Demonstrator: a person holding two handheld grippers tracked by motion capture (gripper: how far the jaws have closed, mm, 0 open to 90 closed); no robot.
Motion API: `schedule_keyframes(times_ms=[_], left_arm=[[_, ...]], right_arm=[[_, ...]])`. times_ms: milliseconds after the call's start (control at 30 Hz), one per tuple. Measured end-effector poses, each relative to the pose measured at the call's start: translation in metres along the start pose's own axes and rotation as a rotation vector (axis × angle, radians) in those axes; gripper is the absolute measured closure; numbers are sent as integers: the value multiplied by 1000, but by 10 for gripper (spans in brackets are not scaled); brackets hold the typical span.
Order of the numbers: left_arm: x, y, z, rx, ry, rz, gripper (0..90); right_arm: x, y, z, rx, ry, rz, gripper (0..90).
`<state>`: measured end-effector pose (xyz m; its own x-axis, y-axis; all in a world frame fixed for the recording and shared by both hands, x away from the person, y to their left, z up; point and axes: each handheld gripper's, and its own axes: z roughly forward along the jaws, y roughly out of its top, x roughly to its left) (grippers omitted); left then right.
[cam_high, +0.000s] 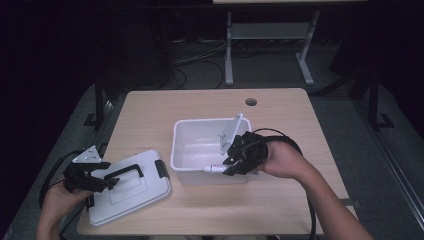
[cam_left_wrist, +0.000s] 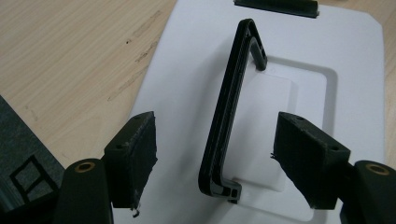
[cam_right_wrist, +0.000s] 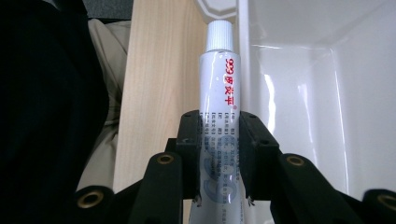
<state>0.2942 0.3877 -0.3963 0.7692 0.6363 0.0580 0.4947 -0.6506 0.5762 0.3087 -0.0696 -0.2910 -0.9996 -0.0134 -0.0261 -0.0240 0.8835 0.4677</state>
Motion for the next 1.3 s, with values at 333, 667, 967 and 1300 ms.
schedule_keyframes(times_ms=[333,667,967,1300], left_arm=[[0,0,0,-4,-2,-2,292],[0,0,1,-1,-6,-3,291],[0,0,1,-5,-5,-4,290],[1,0,2,-4,-5,1,290]], right_arm=[[-14,7,3,14,-2,9,714],[-32,6,9,18,2,35,714],[-42,8,18,35,10,47,714],[-53,5,30,46,25,72,714]])
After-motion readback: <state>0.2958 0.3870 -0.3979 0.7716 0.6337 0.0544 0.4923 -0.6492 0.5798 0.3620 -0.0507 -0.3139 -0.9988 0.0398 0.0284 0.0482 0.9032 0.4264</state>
